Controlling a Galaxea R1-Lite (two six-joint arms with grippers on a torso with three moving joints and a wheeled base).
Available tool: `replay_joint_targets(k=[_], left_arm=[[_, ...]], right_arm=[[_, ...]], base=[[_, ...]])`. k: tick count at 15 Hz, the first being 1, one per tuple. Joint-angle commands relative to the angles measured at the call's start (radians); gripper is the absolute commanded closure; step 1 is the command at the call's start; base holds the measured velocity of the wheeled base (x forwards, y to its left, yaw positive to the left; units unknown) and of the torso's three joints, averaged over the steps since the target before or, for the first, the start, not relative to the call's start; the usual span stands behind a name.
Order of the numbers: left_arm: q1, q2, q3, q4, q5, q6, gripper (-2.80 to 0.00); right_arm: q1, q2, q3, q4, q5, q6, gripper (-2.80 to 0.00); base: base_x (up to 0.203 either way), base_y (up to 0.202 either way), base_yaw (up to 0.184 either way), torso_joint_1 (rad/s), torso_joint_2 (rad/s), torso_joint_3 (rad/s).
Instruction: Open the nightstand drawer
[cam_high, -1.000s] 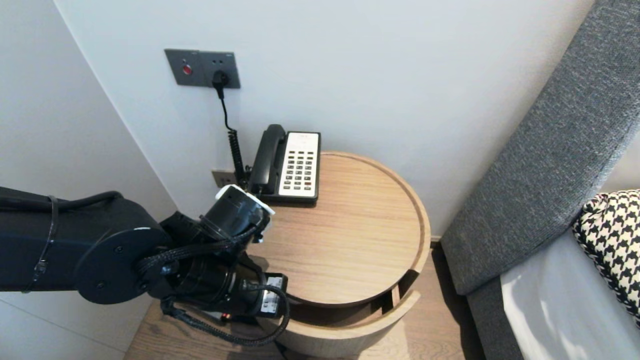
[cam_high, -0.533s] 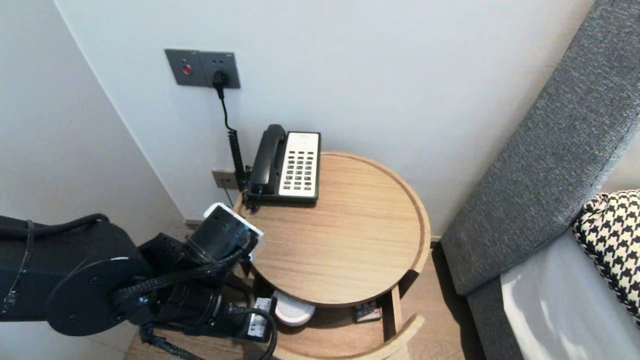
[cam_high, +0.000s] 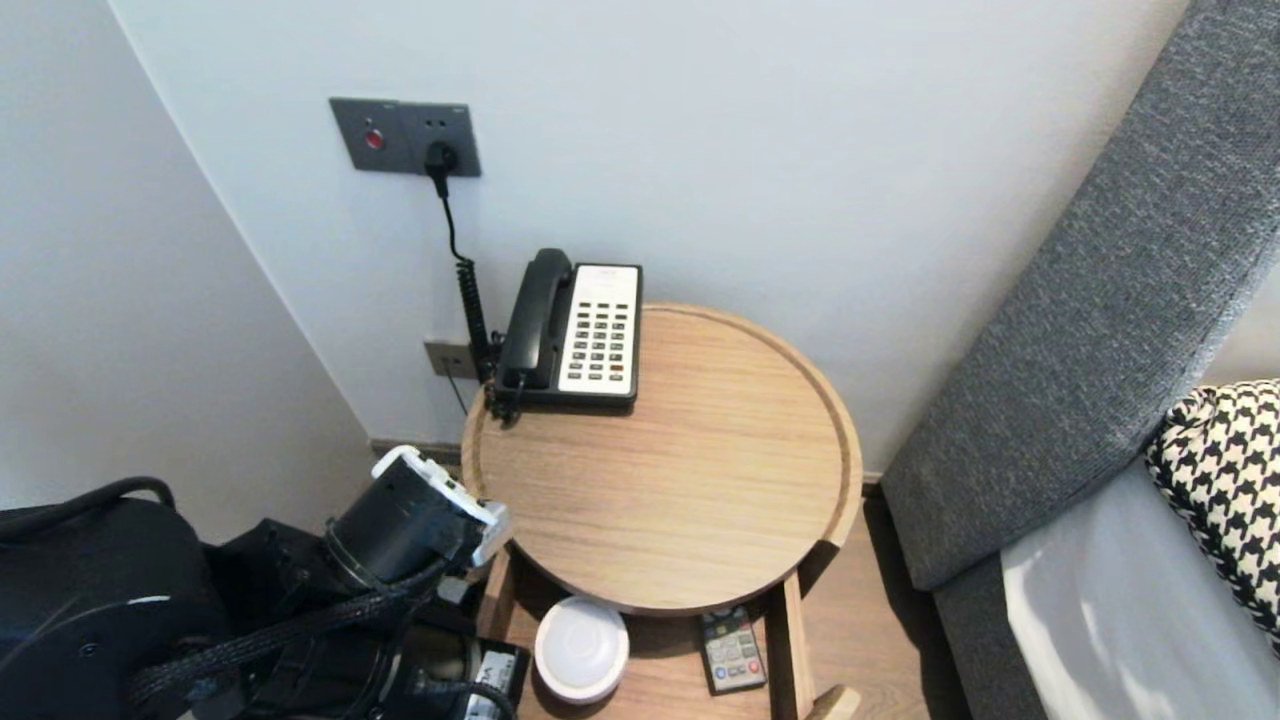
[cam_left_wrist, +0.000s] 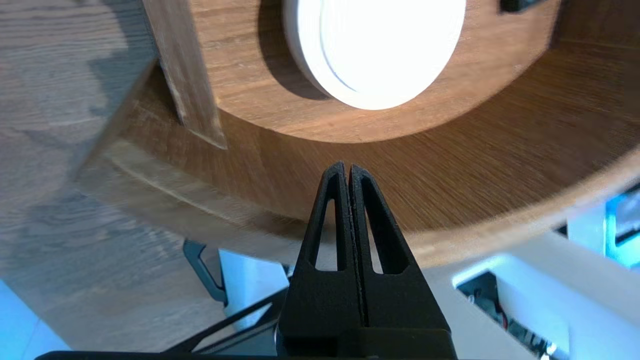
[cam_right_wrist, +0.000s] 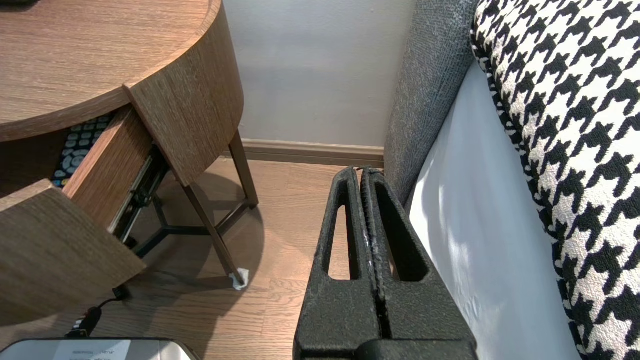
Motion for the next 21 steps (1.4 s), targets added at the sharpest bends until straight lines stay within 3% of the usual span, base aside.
replay_joint_targets(k=[1, 11, 21], left_arm=[[-0.021, -0.039, 0.015, 0.002, 0.000, -0.004, 0.00], [-0.081, -0.115, 0.139, -0.002, -0.031, 0.003, 0.00], [-0.084, -0.158, 0.126, 0.010, -0.025, 0.000, 0.00]], right_arm=[[0.000, 0.001, 0.011, 0.000, 0.000, 0.000, 0.00], [0.000, 0.001, 0.011, 0.000, 0.000, 0.000, 0.00], [0.000, 0.001, 0.011, 0.000, 0.000, -0.002, 0.00]], base=[[0.000, 0.000, 0.000, 0.000, 0.00, 0.000], [0.000, 0.000, 0.000, 0.000, 0.00, 0.000], [0.000, 0.000, 0.000, 0.000, 0.00, 0.000]])
